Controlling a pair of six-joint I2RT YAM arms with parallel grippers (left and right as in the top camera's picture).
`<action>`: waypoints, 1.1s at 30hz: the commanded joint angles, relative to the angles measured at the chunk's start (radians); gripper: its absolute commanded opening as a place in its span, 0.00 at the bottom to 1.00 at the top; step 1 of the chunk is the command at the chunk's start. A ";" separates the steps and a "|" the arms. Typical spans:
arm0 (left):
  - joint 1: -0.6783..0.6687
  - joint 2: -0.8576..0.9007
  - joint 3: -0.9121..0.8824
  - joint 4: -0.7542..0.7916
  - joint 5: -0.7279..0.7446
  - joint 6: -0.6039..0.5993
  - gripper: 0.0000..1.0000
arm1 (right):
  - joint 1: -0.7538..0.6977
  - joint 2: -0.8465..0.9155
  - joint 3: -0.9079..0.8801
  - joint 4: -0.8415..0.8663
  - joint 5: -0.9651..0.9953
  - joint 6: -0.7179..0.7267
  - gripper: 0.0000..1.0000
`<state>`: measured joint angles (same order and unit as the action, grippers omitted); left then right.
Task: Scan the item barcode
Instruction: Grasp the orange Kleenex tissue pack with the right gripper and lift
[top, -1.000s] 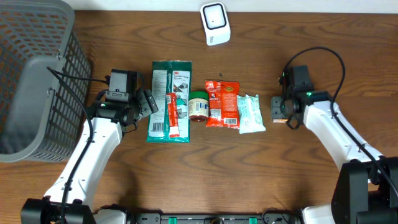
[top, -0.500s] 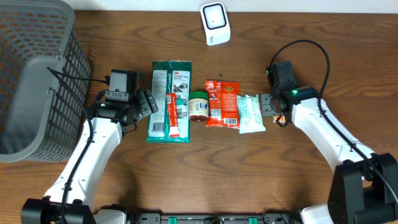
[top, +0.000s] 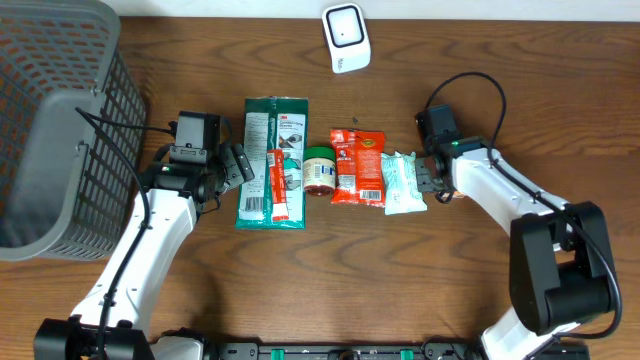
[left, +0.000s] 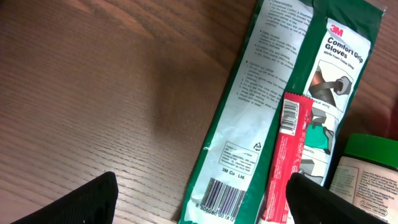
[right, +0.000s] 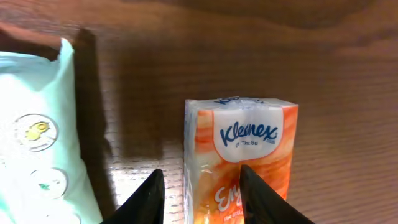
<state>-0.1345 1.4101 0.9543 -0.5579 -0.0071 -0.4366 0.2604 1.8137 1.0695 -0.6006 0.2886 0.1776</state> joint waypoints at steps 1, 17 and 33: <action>0.003 -0.005 0.017 -0.003 -0.020 0.010 0.87 | 0.004 0.019 -0.006 0.000 0.021 0.001 0.29; 0.003 -0.005 0.017 -0.003 -0.020 0.010 0.86 | -0.014 -0.155 0.023 -0.042 -0.199 0.002 0.01; 0.003 -0.005 0.017 -0.003 -0.020 0.010 0.87 | -0.417 -0.189 0.020 -0.099 -1.072 -0.113 0.01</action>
<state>-0.1345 1.4101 0.9543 -0.5579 -0.0074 -0.4366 -0.0967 1.5909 1.0809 -0.6960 -0.4976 0.1390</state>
